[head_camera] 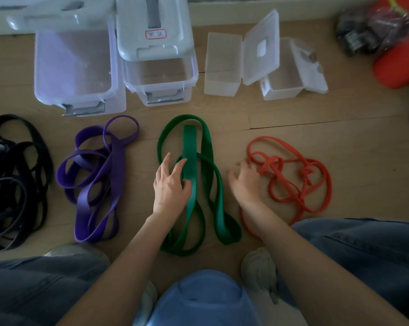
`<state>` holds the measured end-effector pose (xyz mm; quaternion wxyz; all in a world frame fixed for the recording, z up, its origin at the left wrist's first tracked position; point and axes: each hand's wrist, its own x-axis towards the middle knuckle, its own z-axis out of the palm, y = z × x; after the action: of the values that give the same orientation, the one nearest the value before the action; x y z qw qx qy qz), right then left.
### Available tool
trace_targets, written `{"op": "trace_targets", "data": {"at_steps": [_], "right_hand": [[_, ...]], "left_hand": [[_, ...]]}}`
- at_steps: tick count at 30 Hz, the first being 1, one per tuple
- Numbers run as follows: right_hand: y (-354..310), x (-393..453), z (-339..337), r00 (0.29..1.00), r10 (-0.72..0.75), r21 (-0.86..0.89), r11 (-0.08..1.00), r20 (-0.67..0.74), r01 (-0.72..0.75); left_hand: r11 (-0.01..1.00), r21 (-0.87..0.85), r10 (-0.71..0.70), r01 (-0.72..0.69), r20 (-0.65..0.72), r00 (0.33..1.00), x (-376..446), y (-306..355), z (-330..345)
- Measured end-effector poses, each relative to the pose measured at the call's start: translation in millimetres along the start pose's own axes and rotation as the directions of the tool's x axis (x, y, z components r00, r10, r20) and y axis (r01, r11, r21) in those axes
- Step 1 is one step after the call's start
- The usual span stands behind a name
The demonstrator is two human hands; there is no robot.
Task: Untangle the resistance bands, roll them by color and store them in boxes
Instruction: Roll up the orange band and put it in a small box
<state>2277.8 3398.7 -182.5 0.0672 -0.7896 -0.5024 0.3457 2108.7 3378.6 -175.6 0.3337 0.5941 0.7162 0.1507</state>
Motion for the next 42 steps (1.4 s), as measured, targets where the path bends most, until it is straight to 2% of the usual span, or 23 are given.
{"op": "trace_targets", "data": {"at_steps": [2,3,6,8,10,11,12,13,14,15,16,17,18,20,21,22,24,26,29,36,38,40,42], "right_hand": [[10.0,4.4,-13.1,0.985,0.074,-0.081,0.993,-0.155,-0.087],[14.5,7.5,-17.7,0.973,0.167,-0.088,0.979,-0.160,-0.183],[26.9,13.2,-21.6,0.922,0.382,-0.120,0.920,0.054,-0.374],[32.0,14.8,-20.4,0.912,0.378,-0.153,0.922,0.160,-0.356],[35.5,13.0,-20.7,0.950,0.273,-0.155,0.956,0.150,-0.250],[35.6,11.5,-22.9,0.972,0.199,-0.085,0.978,0.127,-0.189],[36.5,8.7,-27.0,0.982,0.148,0.093,0.983,0.121,-0.160],[34.4,5.3,-33.4,0.977,0.139,0.339,0.922,0.164,-0.188],[31.4,2.7,-41.1,0.953,0.138,0.528,0.806,0.271,-0.267],[29.7,1.6,-49.1,0.919,0.115,0.600,0.726,0.377,-0.337],[30.6,3.9,-56.3,0.885,0.100,0.538,0.760,0.456,-0.363],[32.9,7.5,-63.0,0.874,0.122,0.395,0.856,0.470,-0.332],[37.6,12.8,-69.0,0.905,0.150,0.254,0.930,0.397,-0.266],[54.3,25.1,-78.9,0.976,0.204,0.055,0.977,0.074,-0.208],[64.8,29.9,-82.7,0.971,0.232,-0.002,0.973,-0.065,-0.233],[75.8,33.7,-85.1,0.960,0.244,-0.071,0.964,-0.138,-0.256],[94.3,40.5,-82.6,0.960,0.271,-0.130,0.952,-0.063,-0.278],[104.9,42.7,-74.9,0.956,0.292,-0.097,0.952,0.019,-0.289],[112.3,45.9,-67.7,0.935,0.355,0.073,0.933,-0.012,-0.353],[88.1,28.7,-72.4,0.964,0.250,0.145,0.961,-0.086,-0.237],[83.9,23.1,-78.2,0.967,0.209,0.081,0.977,-0.149,-0.198],[88.5,23.2,-85.4,0.984,0.174,-0.020,0.984,-0.034,-0.175],[95.1,24.2,-86.4,0.977,0.169,0.060,0.982,0.127,-0.178]], "left_hand": [[0.998,0.051,0.034,-0.034,-0.011,0.999,1.7,10.3,-0.8],[0.997,0.068,0.046,-0.046,0.001,0.999,2.8,15.3,-0.2],[0.995,0.079,0.055,-0.061,0.086,0.995,4.4,27.4,4.8],[0.994,0.095,0.040,-0.054,0.142,0.989,3.5,32.0,7.6],[0.993,0.103,0.033,-0.051,0.168,0.985,2.5,36.1,8.3],[0.993,0.101,0.038,-0.056,0.174,0.984,2.6,39.3,8.4],[0.993,0.096,0.042,-0.061,0.185,0.982,1.8,43.0,8.5],[0.994,0.091,0.043,-0.062,0.199,0.979,1.1,47.0,8.9],[0.994,0.085,0.042,-0.061,0.218,0.975,0.6,51.0,9.6],[0.995,0.082,0.037,-0.059,0.243,0.969,-0.7,54.9,10.5],[0.995,0.083,0.031,-0.055,0.270,0.962,-2.4,58.3,11.6],[0.995,0.089,0.024,-0.052,0.292,0.956,-4.2,61.1,12.6],[0.994,0.099,0.019,-0.052,0.309,0.951,-5.5,63.6,13.7],[0.989,0.129,0.028,-0.074,0.328,0.944,-6.8,68.4,15.8],[0.985,0.144,0.040,-0.092,0.328,0.944,-6.0,71.0,17.5],[0.982,0.155,0.050,-0.105,0.325,0.944,-4.7,73.9,19.7],[0.976,0.178,0.058,-0.123,0.334,0.941,-1.7,80.3,23.6],[0.966,0.207,0.074,-0.154,0.352,0.933,3.2,89.0,29.8],[0.952,0.242,0.088,-0.186,0.366,0.926,8.6,102.5,34.8],[0.940,0.227,0.150,-0.256,0.400,0.904,4.6,126.9,12.5],[0.933,0.246,0.149,-0.263,0.401,0.904,0.9,126.3,-0.3],[0.932,0.253,0.151,-0.260,0.381,0.912,-0.5,123.0,-10.7],[0.929,0.267,0.140,-0.258,0.392,0.909,-1.5,117.9,-13.2]]}}
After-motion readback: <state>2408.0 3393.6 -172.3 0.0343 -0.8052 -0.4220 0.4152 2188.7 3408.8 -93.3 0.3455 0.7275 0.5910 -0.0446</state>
